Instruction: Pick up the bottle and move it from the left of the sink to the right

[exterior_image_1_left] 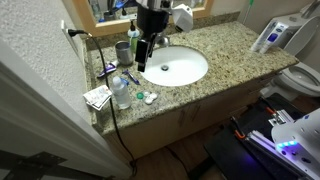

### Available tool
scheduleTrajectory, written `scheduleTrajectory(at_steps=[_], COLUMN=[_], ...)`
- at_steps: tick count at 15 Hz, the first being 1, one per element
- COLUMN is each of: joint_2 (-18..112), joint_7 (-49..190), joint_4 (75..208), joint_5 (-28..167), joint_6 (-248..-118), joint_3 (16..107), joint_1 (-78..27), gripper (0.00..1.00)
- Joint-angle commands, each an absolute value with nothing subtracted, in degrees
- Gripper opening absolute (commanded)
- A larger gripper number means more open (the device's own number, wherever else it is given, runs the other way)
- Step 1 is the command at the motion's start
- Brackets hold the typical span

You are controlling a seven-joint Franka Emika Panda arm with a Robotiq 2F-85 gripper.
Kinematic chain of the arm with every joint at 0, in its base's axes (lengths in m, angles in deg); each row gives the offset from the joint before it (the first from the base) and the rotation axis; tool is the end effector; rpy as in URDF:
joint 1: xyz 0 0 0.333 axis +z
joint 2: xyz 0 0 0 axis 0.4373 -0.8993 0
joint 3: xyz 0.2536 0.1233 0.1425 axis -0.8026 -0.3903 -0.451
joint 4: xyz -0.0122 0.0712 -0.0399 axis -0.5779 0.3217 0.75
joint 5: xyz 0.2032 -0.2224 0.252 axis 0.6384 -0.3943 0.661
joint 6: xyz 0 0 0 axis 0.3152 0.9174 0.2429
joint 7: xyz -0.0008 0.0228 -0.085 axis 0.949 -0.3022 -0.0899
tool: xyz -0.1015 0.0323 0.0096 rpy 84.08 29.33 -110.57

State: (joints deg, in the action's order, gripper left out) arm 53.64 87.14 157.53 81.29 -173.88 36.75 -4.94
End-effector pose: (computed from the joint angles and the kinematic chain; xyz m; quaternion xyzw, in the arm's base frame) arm 0.4609 0.4021 0.4348 -0.9041 -0.4116 -0.0442 0.1058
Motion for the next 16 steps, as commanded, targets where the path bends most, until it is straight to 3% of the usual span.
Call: scheduleTrajectory(at_steps=[1, 12, 16], joint_2=[49.73, 35.79, 35.27], joint_7=[84.74, 85.14, 84.58], joint_4=[154.83, 146.54, 146.33], joint_5=[75.73, 68.94, 69.38], joint_6=[-172.07, -187.73, -187.75], joint_3=[36.38, 36.10, 36.16], joint_1=[-3.56, 0.18, 0.19], gripper=[1.00, 1.00, 1.00])
